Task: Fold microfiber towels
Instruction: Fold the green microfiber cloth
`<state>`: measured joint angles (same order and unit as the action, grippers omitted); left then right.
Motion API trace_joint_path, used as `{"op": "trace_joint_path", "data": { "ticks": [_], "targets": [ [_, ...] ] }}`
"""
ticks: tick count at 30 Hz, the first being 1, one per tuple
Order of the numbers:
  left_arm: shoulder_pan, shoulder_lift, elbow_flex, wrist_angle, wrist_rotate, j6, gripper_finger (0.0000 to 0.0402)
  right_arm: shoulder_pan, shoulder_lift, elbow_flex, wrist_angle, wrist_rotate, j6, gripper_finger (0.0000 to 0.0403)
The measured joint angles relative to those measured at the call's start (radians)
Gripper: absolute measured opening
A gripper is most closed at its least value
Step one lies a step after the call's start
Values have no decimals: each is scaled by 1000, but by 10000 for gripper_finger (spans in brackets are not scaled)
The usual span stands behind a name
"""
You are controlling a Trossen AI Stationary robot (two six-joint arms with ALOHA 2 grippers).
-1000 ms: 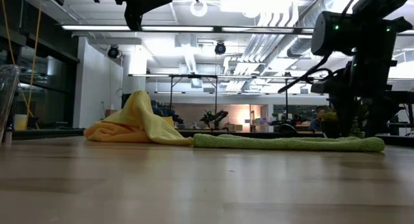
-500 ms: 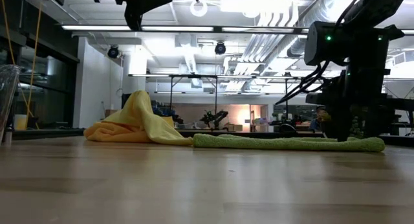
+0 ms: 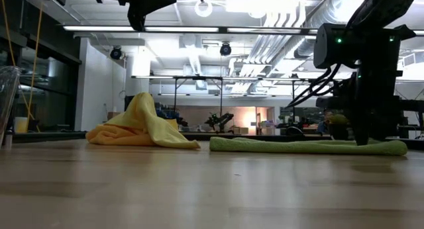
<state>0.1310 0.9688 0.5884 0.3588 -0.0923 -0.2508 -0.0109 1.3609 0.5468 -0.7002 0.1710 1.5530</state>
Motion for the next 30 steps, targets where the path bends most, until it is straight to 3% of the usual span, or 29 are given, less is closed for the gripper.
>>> {"op": "trace_joint_path", "data": {
  "ticks": [5, 18, 22, 30],
  "targets": [
    [0, 0, 0, -1, -2, 2, 198, 0, 0, 1, -30, -7, -62, 6],
    [0, 0, 0, -3, -4, 19, 198, 0, -21, -2, -101, -37, -205, 1],
    [0, 0, 0, -3, -21, 19, 198, 1, -88, -11, -243, -40, -226, 0],
    [0, 0, 0, -3, -36, 18, 198, 1, -251, 33, -310, -9, -226, 0]
  ]
}}
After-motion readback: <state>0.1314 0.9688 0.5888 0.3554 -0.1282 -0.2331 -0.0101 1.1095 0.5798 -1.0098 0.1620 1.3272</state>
